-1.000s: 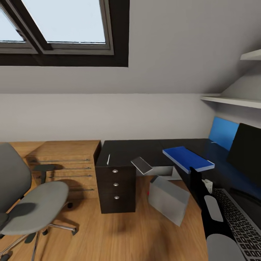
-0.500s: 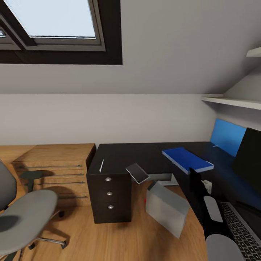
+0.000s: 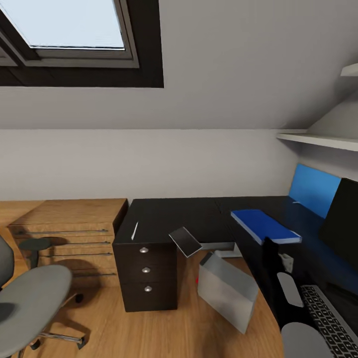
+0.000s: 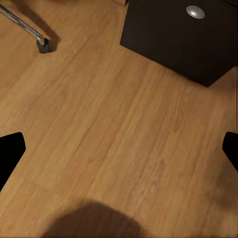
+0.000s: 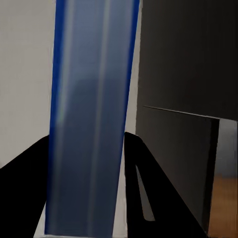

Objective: In the bedroom, organize the workspace by keeping the computer under the desk, ensuring the monitor is on the desk, placing the keyboard on the desk next to the monitor, placing the mouse on the desk next to the keyboard, moving the folder from the swivel chair onto the desk next to the mouse, stacking the notebook on top of the folder with the pen on top of the notebook, and positioning the swivel chair next to the desk.

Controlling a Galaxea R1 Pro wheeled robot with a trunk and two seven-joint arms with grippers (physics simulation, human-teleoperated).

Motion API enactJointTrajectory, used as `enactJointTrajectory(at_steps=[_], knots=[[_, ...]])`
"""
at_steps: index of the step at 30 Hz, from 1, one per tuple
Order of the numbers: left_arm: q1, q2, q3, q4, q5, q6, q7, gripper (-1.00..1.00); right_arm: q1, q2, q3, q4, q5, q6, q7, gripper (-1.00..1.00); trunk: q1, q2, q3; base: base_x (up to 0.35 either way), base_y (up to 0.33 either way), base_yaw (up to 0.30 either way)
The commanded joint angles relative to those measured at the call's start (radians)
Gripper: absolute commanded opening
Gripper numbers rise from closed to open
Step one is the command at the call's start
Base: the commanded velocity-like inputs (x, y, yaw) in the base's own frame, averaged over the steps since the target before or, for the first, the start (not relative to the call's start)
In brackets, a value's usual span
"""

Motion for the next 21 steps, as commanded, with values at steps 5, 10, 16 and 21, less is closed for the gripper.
enactJointTrajectory(at_steps=[5,10,16,21], knots=[[-0.001,0.001,-0.041,0.0,0.008,-0.005,0.009,1.0,-0.001,0.001,-0.001,0.036,-0.01,-0.059,0.005,-1.0,0.0,-0.001,-0.001,0.001,-0.001,0.0],[-0.001,0.001,-0.044,-0.001,0.007,-0.006,0.007,1.0,-0.001,0.001,-0.001,0.038,-0.011,-0.06,0.005,-1.0,0.0,-0.001,-0.001,0.0,0.0,0.0],[-0.001,0.003,-0.045,-0.007,0.004,-0.007,0.005,1.0,-0.001,0.002,-0.002,0.037,-0.011,-0.06,0.004,-1.0,0.0,-0.001,-0.001,0.0,0.0,0.0],[-0.001,0.003,-0.046,-0.014,0.005,-0.005,0.007,1.0,-0.001,0.003,-0.003,0.036,-0.013,-0.058,0.005,-1.0,0.0,-0.001,-0.001,0.0,0.0,0.0]])
